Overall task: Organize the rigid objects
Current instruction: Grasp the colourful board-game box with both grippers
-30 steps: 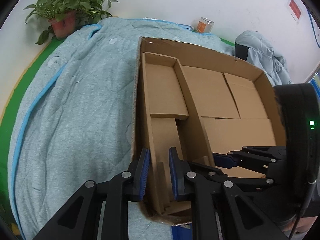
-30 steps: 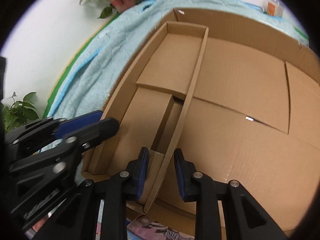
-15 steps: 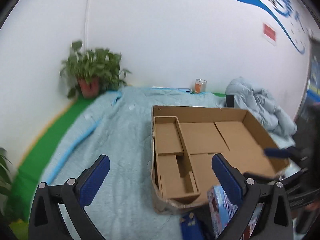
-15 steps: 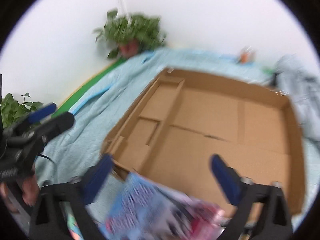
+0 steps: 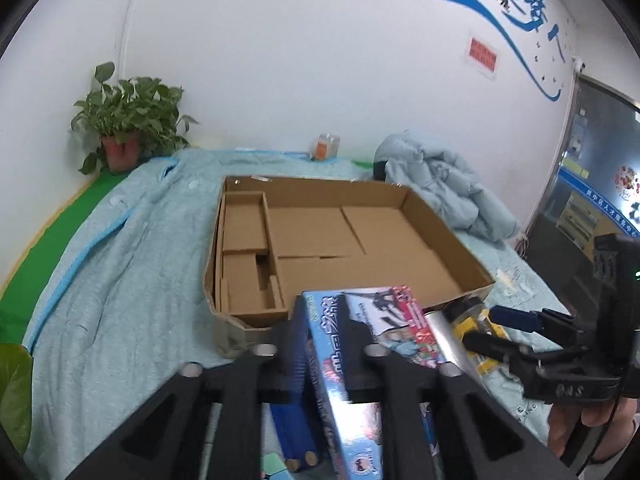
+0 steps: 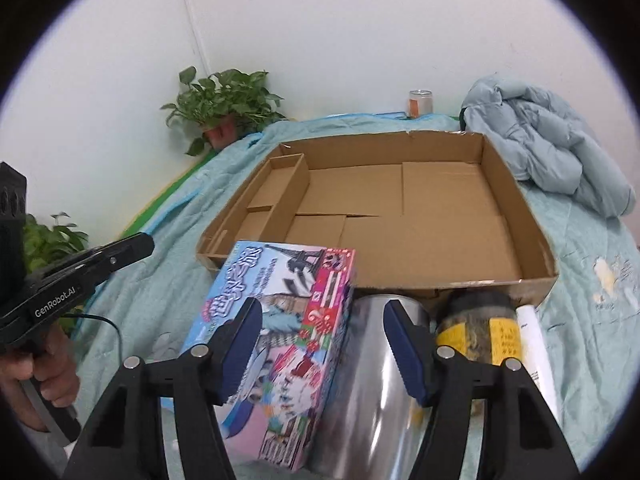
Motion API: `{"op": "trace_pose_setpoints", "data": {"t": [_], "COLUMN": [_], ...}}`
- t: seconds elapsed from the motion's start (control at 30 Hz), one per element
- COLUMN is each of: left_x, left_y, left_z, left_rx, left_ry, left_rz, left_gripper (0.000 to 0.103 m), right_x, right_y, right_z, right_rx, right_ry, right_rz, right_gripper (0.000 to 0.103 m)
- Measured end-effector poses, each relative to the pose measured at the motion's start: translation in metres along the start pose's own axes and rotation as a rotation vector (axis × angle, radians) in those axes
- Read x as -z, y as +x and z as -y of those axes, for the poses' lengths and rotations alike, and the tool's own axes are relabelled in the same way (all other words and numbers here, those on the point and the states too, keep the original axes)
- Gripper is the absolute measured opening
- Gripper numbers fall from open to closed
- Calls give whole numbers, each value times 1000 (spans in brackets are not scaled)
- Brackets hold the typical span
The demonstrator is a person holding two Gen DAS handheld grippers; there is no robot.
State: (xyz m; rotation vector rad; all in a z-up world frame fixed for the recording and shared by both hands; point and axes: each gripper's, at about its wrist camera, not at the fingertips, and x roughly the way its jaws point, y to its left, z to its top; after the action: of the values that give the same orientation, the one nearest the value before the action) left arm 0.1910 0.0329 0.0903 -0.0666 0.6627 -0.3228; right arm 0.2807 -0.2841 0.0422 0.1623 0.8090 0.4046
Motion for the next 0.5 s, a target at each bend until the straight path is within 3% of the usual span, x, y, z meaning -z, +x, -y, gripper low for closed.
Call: {"op": "trace_pose_setpoints", "data": {"t": [0.03,0.07,0.1,0.2,0.4,0.5], "left_x": [2,5,8,14,25,30], "left_y": [-1,-2,0,21,62,82], "left_z": [4,1,1,-7,-20,-18], "left_rx": [3,2,18,106,206,221], "left_ry": [-7,-26,-50,-80,-153,-165], "left_rz": [-13,-11,-25,-122,-236,-303], "left_gripper": [103,99,103,102,102,102], "right_x": [3,5,8,17,27,30], "right_y": [-1,-2,-2,3,16,31], "right_z": [0,-1,-2,-8,-21,-19], "right_rx": [-6,-11,-17,-64,-117,-124], "right_ry": [-8,-20,-29,-53,-68,-48], "right_rz": [1,2,-8,-72,-124,-166], "right_gripper": [103,102,102,102,102,102]}}
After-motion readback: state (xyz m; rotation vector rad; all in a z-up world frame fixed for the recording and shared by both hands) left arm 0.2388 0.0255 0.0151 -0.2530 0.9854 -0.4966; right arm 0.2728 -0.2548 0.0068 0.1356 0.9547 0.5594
